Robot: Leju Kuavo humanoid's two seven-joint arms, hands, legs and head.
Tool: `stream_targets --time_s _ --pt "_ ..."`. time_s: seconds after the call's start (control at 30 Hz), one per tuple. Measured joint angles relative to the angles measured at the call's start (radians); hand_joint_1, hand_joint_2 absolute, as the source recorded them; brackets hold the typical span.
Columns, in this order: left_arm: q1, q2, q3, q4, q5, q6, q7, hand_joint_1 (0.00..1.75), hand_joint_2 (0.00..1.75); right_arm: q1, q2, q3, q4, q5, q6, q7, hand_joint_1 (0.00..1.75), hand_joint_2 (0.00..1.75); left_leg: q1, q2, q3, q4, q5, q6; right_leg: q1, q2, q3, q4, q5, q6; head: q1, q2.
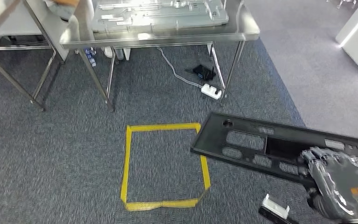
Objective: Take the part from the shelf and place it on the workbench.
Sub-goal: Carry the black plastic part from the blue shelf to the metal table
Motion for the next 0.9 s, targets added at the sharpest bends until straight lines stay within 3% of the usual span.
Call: stream_targets --time_s 0.07,0.13,0.23,0.3,0.33,0.37,0.4,0.47,0.5,0.53,0.6,0.67,0.73,0.8,0.83,0.87,0.9 --pt "-0.004 -0.001 0.000 0.000 0.000 0.000 -0.003 0.00 1.75 -0.003 0.000 -0.001 0.000 -0.001 0.000 0.000 1.75 1.75 -0.002 -0.011 0.032 -0.021 -0.005 0.019 -0.002 -0.004 0.017 0.014 0.000 0.013 -0.002 0.000" --pt "-0.009 -0.002 0.000 0.000 0.000 0.000 -0.004 0.00 1.75 -0.007 0.000 -0.002 0.000 -0.002 0.000 0.000 1.75 1.75 0.001 -0.023 0.066 -0.036 -0.015 0.033 -0.003 0.005 -0.004 0.078 -0.002 0.015 0.002 0.000" --pt "-0.013 -0.003 0.000 0.000 0.000 0.000 -0.006 0.00 1.75 -0.008 0.000 -0.003 0.000 -0.004 0.001 0.000 1.75 1.75 0.001 -0.036 0.096 -0.047 -0.032 0.046 0.000 0.021 -0.124 0.232 -0.064 0.015 0.006 0.000" --pt "-0.010 -0.003 0.000 0.000 0.001 0.000 -0.006 0.00 1.75 -0.008 0.000 -0.003 0.000 -0.007 0.003 0.000 1.75 1.75 0.000 -0.046 0.121 -0.049 -0.053 0.047 0.004 0.024 -0.188 0.257 -0.096 0.015 0.006 0.000" --pt "-0.008 -0.004 0.000 0.000 0.002 0.000 -0.006 0.00 1.75 -0.008 0.000 -0.004 0.000 -0.009 0.004 0.000 1.75 1.75 0.000 -0.051 0.139 -0.050 -0.066 0.045 0.006 0.024 -0.202 0.230 -0.082 0.014 0.006 0.000" --pt "-0.006 -0.006 0.000 0.000 0.002 0.000 -0.006 0.00 1.75 -0.008 0.000 -0.006 0.000 -0.012 0.007 0.000 1.75 1.75 0.000 -0.055 0.157 -0.050 -0.080 0.043 0.009 0.025 -0.208 0.181 -0.038 0.011 0.006 0.000" --pt "-0.003 -0.007 0.000 0.000 0.003 0.000 -0.007 0.00 1.75 -0.008 0.000 -0.007 0.000 -0.015 0.010 0.000 1.75 1.75 0.000 -0.058 0.173 -0.050 -0.093 0.041 0.013 0.026 -0.211 0.126 0.030 0.005 0.008 0.000" --pt "-0.001 -0.011 0.000 0.000 0.005 0.000 -0.007 0.00 1.75 -0.009 -0.002 -0.009 0.000 -0.020 0.016 0.000 1.75 1.75 -0.001 -0.065 0.190 -0.053 -0.115 0.033 0.021 0.029 -0.209 0.050 0.126 -0.004 0.010 0.000" --pt "-0.001 -0.012 0.000 0.000 0.006 0.000 -0.008 0.00 1.75 -0.008 -0.003 -0.010 0.000 -0.021 0.018 0.000 1.75 1.75 -0.002 -0.066 0.196 -0.054 -0.119 0.028 0.023 0.030 -0.207 0.034 0.143 -0.008 0.012 0.000" --pt "-0.003 -0.012 0.000 0.000 0.006 0.000 -0.008 0.00 1.75 -0.008 -0.005 -0.012 0.000 -0.022 0.018 0.000 1.75 1.75 -0.003 -0.066 0.198 -0.053 -0.117 0.023 0.023 0.031 -0.199 0.027 0.135 -0.012 0.013 0.000" --pt "-0.005 -0.012 0.000 0.000 0.006 -0.001 -0.009 0.00 1.75 -0.008 -0.009 -0.016 0.000 -0.022 0.018 0.000 1.75 1.75 -0.002 -0.058 0.189 -0.024 -0.102 0.014 0.017 0.032 -0.175 0.005 0.134 -0.020 0.015 0.000" --pt "-0.007 -0.012 0.000 0.000 0.006 -0.002 -0.010 0.00 1.75 -0.008 -0.010 -0.020 0.000 -0.023 0.018 0.000 1.75 1.75 0.001 -0.047 0.136 0.060 -0.100 0.001 0.011 0.028 -0.144 -0.016 0.127 -0.028 0.010 0.000" --pt "-0.008 -0.013 0.000 0.000 0.006 -0.003 -0.011 0.00 1.75 -0.008 -0.010 -0.025 0.000 -0.025 0.018 0.000 1.75 1.75 0.010 -0.041 0.055 0.160 -0.140 -0.014 0.007 0.025 -0.115 -0.029 0.112 -0.031 0.006 0.000" --pt "-0.006 -0.014 0.000 0.000 0.007 -0.004 -0.012 0.00 1.75 -0.007 -0.010 -0.031 0.000 -0.031 0.018 0.000 1.75 1.75 0.021 -0.038 -0.001 0.189 -0.181 -0.027 0.001 0.024 -0.086 -0.033 0.091 -0.027 0.006 0.000" --pt "-0.005 -0.014 0.000 0.000 0.007 -0.004 -0.014 0.00 1.75 -0.006 -0.010 -0.035 0.000 -0.034 0.018 0.000 1.75 1.75 0.026 -0.035 -0.010 0.165 -0.174 -0.033 -0.002 0.025 -0.068 -0.033 0.078 -0.023 0.006 0.000" --pt "-0.003 -0.014 0.000 0.000 0.008 -0.005 -0.015 0.00 1.75 -0.004 -0.012 -0.041 0.000 -0.038 0.018 0.000 1.75 1.75 0.031 -0.033 -0.009 0.118 -0.140 -0.037 -0.005 0.025 -0.050 -0.033 0.065 -0.018 0.005 0.000" --pt "0.000 -0.014 0.000 0.000 0.008 -0.005 -0.017 0.00 1.75 0.000 -0.015 -0.049 0.000 -0.043 0.020 0.000 1.75 1.75 0.035 -0.029 -0.005 0.061 -0.078 -0.040 -0.008 0.026 -0.036 -0.033 0.051 -0.012 0.004 0.000"
